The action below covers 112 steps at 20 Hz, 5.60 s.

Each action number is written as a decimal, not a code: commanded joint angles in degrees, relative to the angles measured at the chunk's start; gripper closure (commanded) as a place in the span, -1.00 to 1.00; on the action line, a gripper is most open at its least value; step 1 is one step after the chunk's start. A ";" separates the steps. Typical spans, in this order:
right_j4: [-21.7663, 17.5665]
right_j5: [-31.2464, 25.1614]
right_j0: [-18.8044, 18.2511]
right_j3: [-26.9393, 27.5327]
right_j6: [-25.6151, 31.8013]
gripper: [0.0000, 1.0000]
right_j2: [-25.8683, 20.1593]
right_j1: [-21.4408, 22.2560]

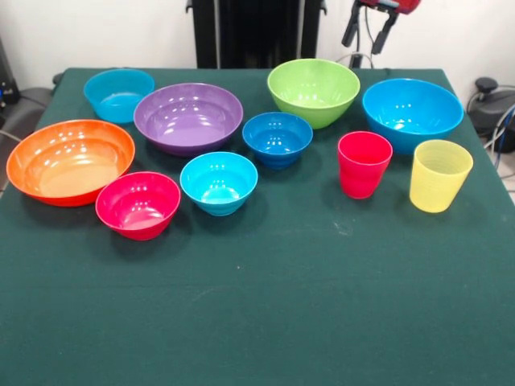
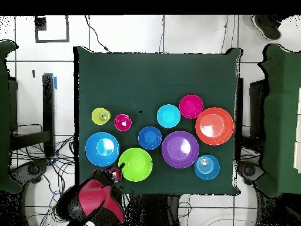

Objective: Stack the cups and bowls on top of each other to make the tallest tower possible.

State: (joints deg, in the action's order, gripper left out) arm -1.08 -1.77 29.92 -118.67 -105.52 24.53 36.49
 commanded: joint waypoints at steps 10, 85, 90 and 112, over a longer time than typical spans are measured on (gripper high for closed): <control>0.38 8.20 -0.04 1.79 -9.18 -1.00 -4.28 -6.12; 9.03 11.99 10.39 4.12 -11.36 -1.00 -5.87 -14.55; 12.32 8.14 13.89 5.50 -10.59 -1.00 -4.92 -13.31; 14.37 -3.83 24.63 0.94 -9.96 -1.00 1.83 0.71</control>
State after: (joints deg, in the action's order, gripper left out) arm 11.34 3.19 52.87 -117.99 -105.52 27.32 33.06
